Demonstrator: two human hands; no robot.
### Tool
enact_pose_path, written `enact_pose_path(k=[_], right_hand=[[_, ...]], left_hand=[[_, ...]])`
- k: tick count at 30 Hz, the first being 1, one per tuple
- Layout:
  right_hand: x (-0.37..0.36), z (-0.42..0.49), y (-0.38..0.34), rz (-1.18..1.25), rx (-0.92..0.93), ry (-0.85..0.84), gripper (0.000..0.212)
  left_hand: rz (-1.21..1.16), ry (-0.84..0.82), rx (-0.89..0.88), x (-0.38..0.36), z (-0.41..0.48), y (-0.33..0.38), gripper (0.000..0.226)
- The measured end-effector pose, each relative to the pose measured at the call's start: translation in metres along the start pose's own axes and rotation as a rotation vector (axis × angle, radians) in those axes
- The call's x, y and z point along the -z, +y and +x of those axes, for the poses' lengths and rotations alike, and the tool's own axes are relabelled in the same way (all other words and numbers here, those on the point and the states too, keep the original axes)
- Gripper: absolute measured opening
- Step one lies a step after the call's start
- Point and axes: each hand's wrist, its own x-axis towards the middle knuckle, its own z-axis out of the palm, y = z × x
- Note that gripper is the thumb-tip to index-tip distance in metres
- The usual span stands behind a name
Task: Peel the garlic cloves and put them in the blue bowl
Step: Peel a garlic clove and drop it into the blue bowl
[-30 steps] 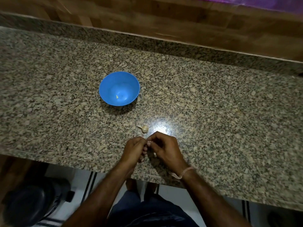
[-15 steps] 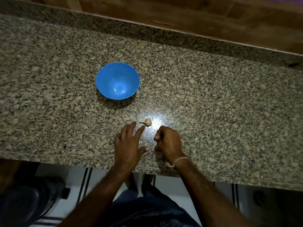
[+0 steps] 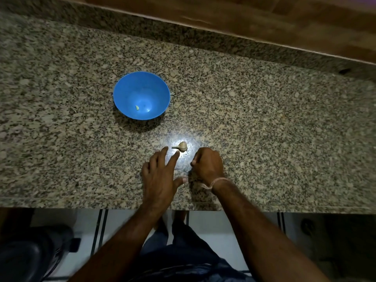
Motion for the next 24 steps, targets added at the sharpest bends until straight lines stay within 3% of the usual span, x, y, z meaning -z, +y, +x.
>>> enact_pose_path(k=[9,11,14,16,19,24], right_hand=[[-0.002,-0.008,-0.003,-0.015,-0.011,0.068,0.008],[0.004,-0.01,0.003,0.195,-0.04,0.034,0.013],[0.012,-0.028,0.011,0.831,-0.142,-0.153,0.026],[0.008,-0.041,0.014,1.067,-0.186,-0.265,0.028],[0.005,-0.047,0.014,1.219,-0.222,-0.305,0.029],[0.022,-0.047,0.018,1.125,-0.059,-0.199,0.031]], left_hand=[[-0.03,0.028,-0.022,0.004,0.0,-0.001,0.076],[-0.223,0.044,-0.001,0.008,0.002,0.001,0.054],[-0.715,0.007,0.11,0.02,0.006,0.013,0.019],[-0.844,-0.006,0.17,0.031,0.006,0.025,0.009],[-0.89,0.008,0.198,0.036,0.005,0.036,0.01],[-0.894,0.054,0.27,0.036,0.004,0.051,0.007]])
